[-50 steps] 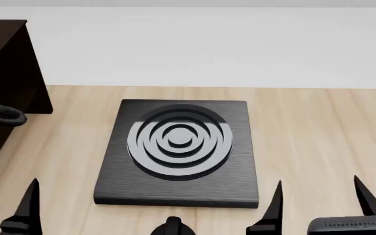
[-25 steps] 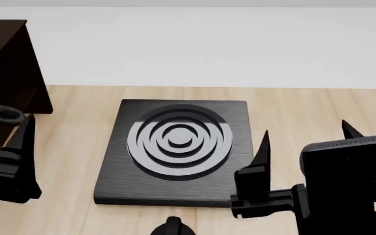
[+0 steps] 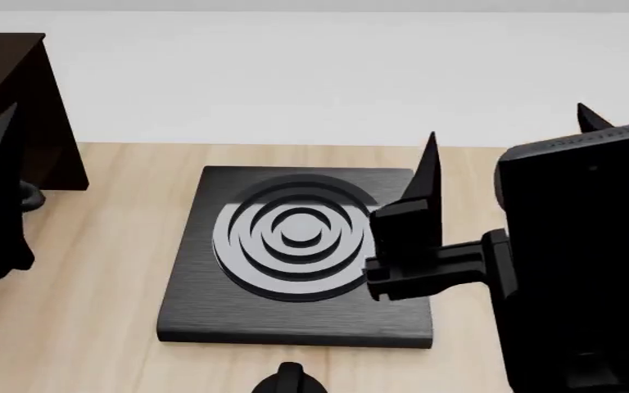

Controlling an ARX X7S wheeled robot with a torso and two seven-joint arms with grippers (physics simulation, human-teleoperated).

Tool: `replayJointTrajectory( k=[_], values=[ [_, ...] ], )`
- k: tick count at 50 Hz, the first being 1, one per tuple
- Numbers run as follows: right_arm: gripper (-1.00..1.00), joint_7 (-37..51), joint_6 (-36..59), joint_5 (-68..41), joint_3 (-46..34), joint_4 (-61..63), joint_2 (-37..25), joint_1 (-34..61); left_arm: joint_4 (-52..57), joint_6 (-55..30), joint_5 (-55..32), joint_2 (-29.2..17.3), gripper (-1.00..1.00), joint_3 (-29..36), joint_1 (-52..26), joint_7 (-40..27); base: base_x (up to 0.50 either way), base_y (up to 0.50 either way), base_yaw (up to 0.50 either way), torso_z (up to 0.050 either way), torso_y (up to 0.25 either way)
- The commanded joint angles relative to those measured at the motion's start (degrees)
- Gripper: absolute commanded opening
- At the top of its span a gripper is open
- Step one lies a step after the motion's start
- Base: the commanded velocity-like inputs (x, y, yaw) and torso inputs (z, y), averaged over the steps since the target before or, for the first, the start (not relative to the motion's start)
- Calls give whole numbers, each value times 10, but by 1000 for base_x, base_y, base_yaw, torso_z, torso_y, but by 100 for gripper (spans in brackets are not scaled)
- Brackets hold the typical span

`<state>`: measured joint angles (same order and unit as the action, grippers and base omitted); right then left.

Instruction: Put the frying pan on the cabinet shelf.

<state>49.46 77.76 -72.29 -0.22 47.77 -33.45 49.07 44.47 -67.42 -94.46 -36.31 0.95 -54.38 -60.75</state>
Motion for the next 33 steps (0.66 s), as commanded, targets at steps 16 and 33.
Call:
replayJointTrajectory(
  k=[16, 33],
  values=[
    [100, -56, -19, 43, -60, -94, -5, 135, -105, -26, -40, 35, 100, 91, -180, -16, 0, 0, 0, 0, 0],
    [100, -117, -71, 115, -117, -160, 6, 174, -234, 13, 133, 80, 100, 120, -244, 139, 0, 0, 0, 0, 0]
  ],
)
